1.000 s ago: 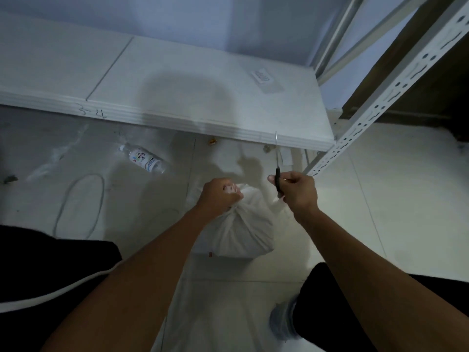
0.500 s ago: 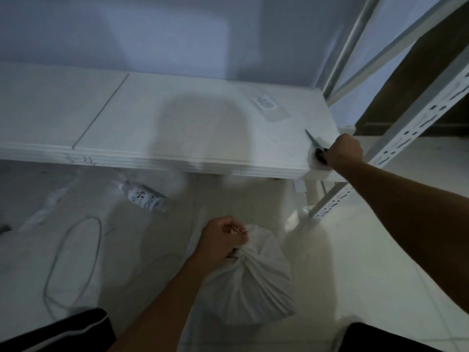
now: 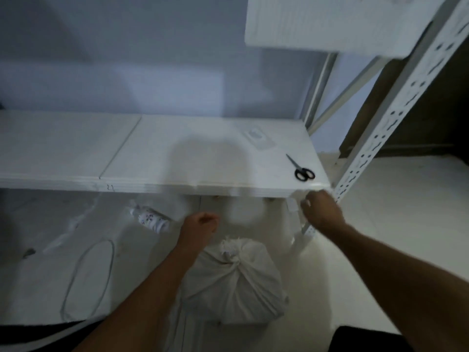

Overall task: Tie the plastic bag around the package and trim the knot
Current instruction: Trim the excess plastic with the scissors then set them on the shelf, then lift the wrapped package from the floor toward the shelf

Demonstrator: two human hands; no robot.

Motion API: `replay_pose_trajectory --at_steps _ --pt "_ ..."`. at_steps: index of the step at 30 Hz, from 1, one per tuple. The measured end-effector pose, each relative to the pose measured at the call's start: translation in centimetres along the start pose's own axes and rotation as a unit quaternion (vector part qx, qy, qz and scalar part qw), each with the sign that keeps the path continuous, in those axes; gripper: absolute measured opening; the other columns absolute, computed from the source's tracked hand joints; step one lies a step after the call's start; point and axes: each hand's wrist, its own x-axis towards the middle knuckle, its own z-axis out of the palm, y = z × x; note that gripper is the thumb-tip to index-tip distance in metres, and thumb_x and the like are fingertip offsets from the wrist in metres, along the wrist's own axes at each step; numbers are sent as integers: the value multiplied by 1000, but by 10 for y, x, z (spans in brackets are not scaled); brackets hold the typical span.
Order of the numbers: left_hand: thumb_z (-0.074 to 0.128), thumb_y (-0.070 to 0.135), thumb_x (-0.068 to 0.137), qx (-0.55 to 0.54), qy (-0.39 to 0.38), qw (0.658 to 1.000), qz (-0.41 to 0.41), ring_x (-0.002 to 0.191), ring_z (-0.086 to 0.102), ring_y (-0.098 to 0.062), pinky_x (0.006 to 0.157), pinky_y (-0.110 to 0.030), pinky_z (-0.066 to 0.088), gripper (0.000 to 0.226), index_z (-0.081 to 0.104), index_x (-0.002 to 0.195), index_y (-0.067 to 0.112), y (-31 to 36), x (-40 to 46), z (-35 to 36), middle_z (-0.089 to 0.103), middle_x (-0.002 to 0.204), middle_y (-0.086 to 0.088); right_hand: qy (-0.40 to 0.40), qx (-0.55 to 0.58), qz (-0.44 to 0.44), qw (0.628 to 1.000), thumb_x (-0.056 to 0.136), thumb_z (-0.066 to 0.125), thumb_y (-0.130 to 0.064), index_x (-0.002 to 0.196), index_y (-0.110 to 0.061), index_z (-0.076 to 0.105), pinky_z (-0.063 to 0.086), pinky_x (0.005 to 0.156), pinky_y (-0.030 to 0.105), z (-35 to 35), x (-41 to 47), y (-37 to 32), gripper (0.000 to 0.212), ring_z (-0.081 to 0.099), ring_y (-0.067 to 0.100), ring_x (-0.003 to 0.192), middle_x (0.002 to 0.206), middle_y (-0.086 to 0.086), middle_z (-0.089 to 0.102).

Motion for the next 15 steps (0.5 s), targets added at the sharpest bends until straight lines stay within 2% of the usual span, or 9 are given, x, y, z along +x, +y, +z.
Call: replay_pose_trajectory --at_steps 3,5,7,9,11,13,14,15 --pt "73 22 79 37 1 998 44 81 66 -20 77 -37 52 5 71 79 26 32 -24 -14 72 83 -6 -77 20 -64 995 86 62 -43 116 -14 68 48 99 43 -13 -43 -11 42 57 33 114 120 14 62" --pt "74 31 75 46 -1 996 71 77 65 -15 75 -34 52 5 71 78 33 57 -43 -27 73 81 3 -90 42 -79 992 84 65 -48 122 -19 66 41 107 42 -31 -69 -27 48 51 31 123 128 10 59" --pt "73 24 83 44 -13 995 84 74 63 -7 68 -26 49 5 73 81 29 80 -64 -40 70 77 11 -82 70 -95 990 78 62 -57 120 -23 67 44 104 40 -51 -92 -42 54 56 27 119 127 6 62" --pt "69 20 87 35 -22 996 81 74 61 -3 62 -16 47 6 74 88 19 98 -79 -48 69 79 10 -91 112 -98 985 80 63 -54 121 -20 67 46 95 33 -68 -106 -57 53 59 21 112 121 0 61" --pt "69 24 87 35 -26 996 82 78 61 -6 59 -16 46 15 74 95 12 114 -95 -56 69 87 3 -97 145 -102 979 81 64 -52 122 -19 66 45 92 31 -86 -119 -70 53 58 18 112 121 -3 58" --pt "71 25 86 35 -26 996 84 79 61 -6 61 -19 44 21 74 100 11 128 -109 -63 70 91 0 -90 163 -114 976 79 61 -62 123 -22 64 46 97 34 -104 -130 -81 59 56 22 121 133 1 57" --pt "71 25 85 37 -27 995 89 79 61 -6 62 -20 44 22 74 101 10 135 -116 -67 70 92 0 -90 171 -120 974 80 60 -63 125 -23 62 48 94 33 -113 -134 -86 60 57 25 121 137 3 55" --pt "71 25 85 39 -29 995 90 80 61 -7 65 -20 45 23 73 101 9 142 -122 -70 70 92 -1 -92 173 -121 973 84 60 -59 128 -21 60 50 84 28 -122 -140 -92 58 59 27 115 140 4 53"
